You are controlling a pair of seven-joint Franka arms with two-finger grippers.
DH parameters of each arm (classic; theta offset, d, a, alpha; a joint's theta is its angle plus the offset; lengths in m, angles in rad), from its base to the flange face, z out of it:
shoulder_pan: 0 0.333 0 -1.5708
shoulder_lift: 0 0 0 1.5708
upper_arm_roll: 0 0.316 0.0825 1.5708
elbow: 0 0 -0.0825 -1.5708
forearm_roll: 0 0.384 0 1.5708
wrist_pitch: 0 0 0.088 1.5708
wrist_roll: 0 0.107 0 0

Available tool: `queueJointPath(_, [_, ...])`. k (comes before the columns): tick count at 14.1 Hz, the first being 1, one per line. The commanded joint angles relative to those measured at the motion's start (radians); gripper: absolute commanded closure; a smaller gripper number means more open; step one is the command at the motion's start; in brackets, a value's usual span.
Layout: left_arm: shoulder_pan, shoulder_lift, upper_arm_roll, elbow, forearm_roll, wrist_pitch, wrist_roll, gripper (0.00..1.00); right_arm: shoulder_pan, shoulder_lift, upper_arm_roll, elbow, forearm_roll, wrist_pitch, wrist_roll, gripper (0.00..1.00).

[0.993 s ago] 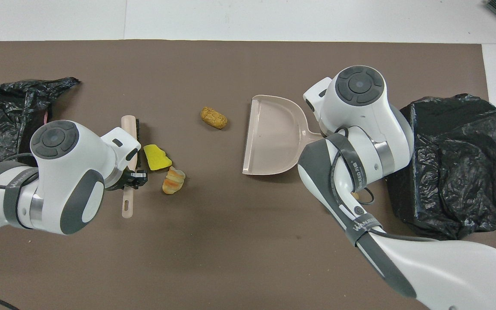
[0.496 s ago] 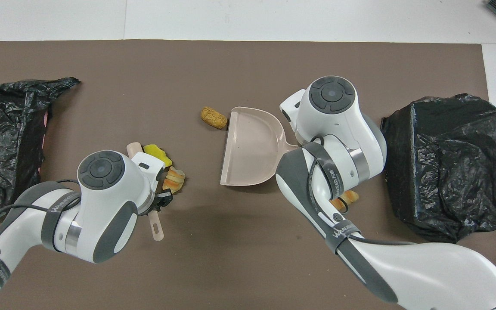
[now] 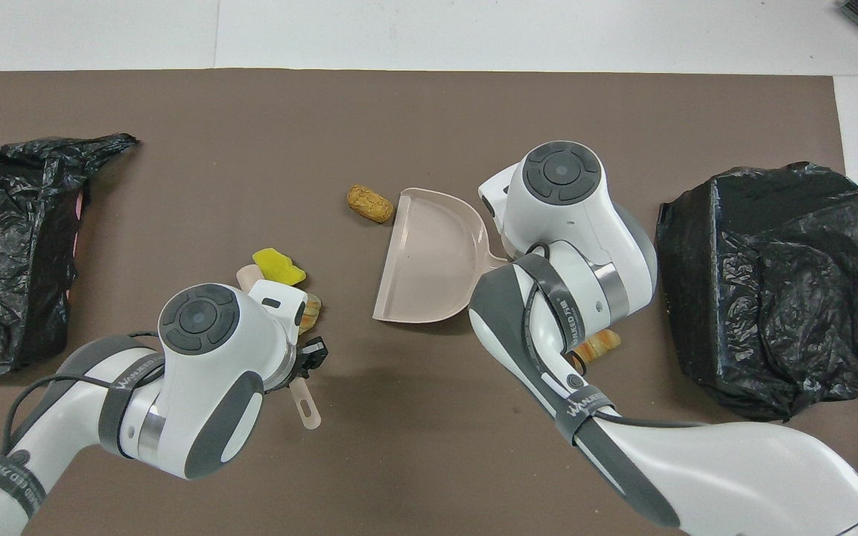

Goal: Sweep and dump trash in bin
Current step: 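Move the dustpan to the pile while the left gripper positions the brush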

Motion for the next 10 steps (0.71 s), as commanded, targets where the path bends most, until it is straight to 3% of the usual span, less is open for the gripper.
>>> queueJointPath(1, [-0.055, 0.033, 0.011, 0.006, -0.059, 0.076, -0.019, 1.0, -0.007, -0.013, 0.009, -0.012, 0.01, 0.001, 0.049, 1.0])
queueJointPath(6, [-0.078, 0.141, -0.006, 0.184, -0.125, 0.088, -0.003, 1.0, -0.008, -0.013, 0.02, -0.012, 0.01, 0.001, 0.081, 1.0])
queueJointPath(10, [-0.124, 0.169, -0.039, 0.222, -0.139, 0.096, 0.014, 1.0, -0.01, -0.02, 0.02, -0.021, -0.009, -0.001, 0.046, 1.0])
